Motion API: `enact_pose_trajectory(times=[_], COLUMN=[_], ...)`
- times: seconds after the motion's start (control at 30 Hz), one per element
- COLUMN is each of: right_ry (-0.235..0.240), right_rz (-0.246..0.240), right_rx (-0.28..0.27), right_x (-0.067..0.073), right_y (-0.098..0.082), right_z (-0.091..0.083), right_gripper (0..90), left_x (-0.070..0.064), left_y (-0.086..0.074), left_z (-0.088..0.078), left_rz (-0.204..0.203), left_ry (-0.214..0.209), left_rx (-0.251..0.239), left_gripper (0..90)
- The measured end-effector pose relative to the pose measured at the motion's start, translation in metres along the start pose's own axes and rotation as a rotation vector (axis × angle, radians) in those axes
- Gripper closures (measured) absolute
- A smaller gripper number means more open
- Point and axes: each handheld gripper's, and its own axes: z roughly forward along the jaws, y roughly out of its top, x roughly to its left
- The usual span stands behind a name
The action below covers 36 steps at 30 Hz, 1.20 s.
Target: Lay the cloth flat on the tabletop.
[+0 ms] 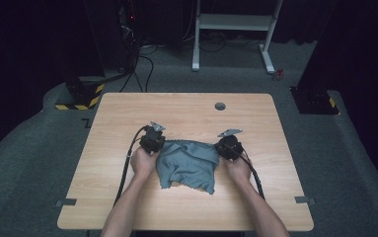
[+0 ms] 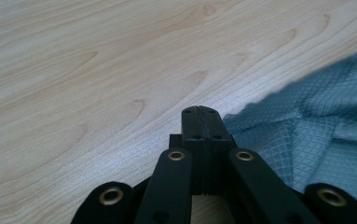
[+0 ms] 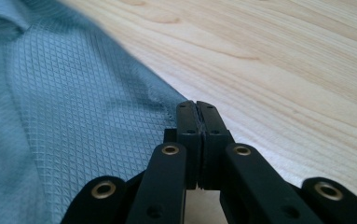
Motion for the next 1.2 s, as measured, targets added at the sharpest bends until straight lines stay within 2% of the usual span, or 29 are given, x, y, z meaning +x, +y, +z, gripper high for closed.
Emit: enact_pose_trajectory(times=[0.17,0.23,0.33,0.47,0.53,0.6,0.73,0.9,0.97,1.07,1.13,1.2], right_ry=[-0.016,-0.029,-0.027,-0.021,0.006,0.023,0.074,0.164,0.186,0.195,0.200,0.210], right_rz=[0.014,0.019,0.020,0.024,0.013,-0.028,-0.086,-0.107,-0.120,-0.144,-0.138,-0.132], right_rx=[-0.014,-0.003,-0.003,-0.041,-0.069,-0.089,-0.145,-0.136,-0.120,-0.100,-0.078,-0.078], right_x=[-0.004,-0.003,-0.005,-0.005,-0.003,0.004,0.020,0.035,0.042,0.050,0.053,0.053], right_y=[0.006,0.009,0.012,0.013,0.010,0.003,-0.023,-0.049,-0.057,-0.064,-0.066,-0.067], right_z=[0.003,0.005,0.004,-0.007,-0.017,-0.028,-0.051,-0.066,-0.067,-0.065,-0.063,-0.061], right_gripper=[88.9,87.7,78.4,73.1,72.2,72.3,72.5,73.1,73.0,71.6,70.3,69.9], left_x=[0.001,0.002,0.006,0.008,0.007,0.003,-0.009,-0.026,-0.033,-0.039,-0.041,-0.042], left_y=[-0.001,-0.001,0.000,-0.002,-0.006,-0.012,-0.027,-0.057,-0.068,-0.078,-0.083,-0.087], left_z=[0.002,0.000,-0.007,-0.022,-0.031,-0.042,-0.059,-0.073,-0.075,-0.072,-0.069,-0.067], left_rz=[-0.003,-0.009,-0.021,-0.023,-0.032,-0.021,0.038,0.066,0.079,0.084,0.076,0.086], left_ry=[-0.006,-0.006,-0.024,-0.051,-0.077,-0.099,-0.092,-0.162,-0.161,-0.147,-0.134,-0.111], left_rx=[0.011,-0.006,-0.034,-0.079,-0.099,-0.103,-0.102,-0.072,-0.077,-0.068,-0.064,-0.063], left_gripper=[89.5,87.4,80.9,71.0,68.0,63.7,56.7,54.6,54.2,52.1,50.0,48.6])
